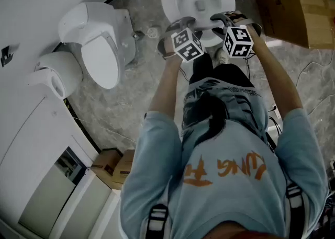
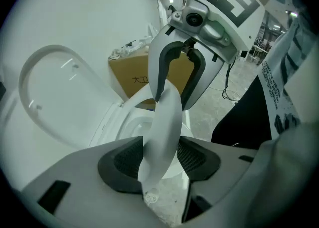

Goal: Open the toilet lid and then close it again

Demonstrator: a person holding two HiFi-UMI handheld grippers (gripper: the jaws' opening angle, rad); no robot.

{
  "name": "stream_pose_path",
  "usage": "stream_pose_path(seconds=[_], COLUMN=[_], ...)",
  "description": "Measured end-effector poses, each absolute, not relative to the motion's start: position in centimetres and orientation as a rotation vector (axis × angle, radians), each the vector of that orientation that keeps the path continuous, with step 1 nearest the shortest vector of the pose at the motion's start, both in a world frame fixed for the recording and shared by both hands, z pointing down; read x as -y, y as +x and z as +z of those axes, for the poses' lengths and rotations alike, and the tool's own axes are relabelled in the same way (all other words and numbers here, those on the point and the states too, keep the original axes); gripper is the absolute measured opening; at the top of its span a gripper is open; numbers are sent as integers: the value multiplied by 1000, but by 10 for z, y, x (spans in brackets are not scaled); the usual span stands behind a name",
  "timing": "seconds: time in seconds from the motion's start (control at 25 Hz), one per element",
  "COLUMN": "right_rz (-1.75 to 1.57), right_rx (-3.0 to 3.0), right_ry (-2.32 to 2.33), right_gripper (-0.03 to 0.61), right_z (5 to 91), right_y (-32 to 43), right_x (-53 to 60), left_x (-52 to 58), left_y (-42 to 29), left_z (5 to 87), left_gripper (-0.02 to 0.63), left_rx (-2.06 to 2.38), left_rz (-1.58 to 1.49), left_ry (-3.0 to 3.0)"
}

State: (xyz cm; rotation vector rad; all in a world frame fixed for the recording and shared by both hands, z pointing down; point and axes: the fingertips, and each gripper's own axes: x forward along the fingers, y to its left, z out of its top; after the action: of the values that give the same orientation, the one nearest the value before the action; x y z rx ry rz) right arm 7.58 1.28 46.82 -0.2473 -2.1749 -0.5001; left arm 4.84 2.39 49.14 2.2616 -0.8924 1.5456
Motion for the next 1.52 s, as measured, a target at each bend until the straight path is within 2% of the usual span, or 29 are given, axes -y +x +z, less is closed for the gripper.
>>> stream_pose_path(seconds=[0.24,0.52,1.16,1.52], right_rz=[-537,-513,-547,-525], right_rx=[2156,2130,1998,1970], right_ry=[-294,-300,-424,-421], right_gripper=[192,212,218,215], right_z=[517,577,721,770], right_y=[90,100,115,113], right_x=[-41,-69,-104,-108], left_x=[-54,-82,-117,-119], left_y=[64,75,87,84], left_z=[538,588,724,769], left_gripper=[235,247,242,239], left_rx=[825,817,730,699], left_rz=[1635,1497,1468,1444], left_ry=[2259,2234,2203,2208])
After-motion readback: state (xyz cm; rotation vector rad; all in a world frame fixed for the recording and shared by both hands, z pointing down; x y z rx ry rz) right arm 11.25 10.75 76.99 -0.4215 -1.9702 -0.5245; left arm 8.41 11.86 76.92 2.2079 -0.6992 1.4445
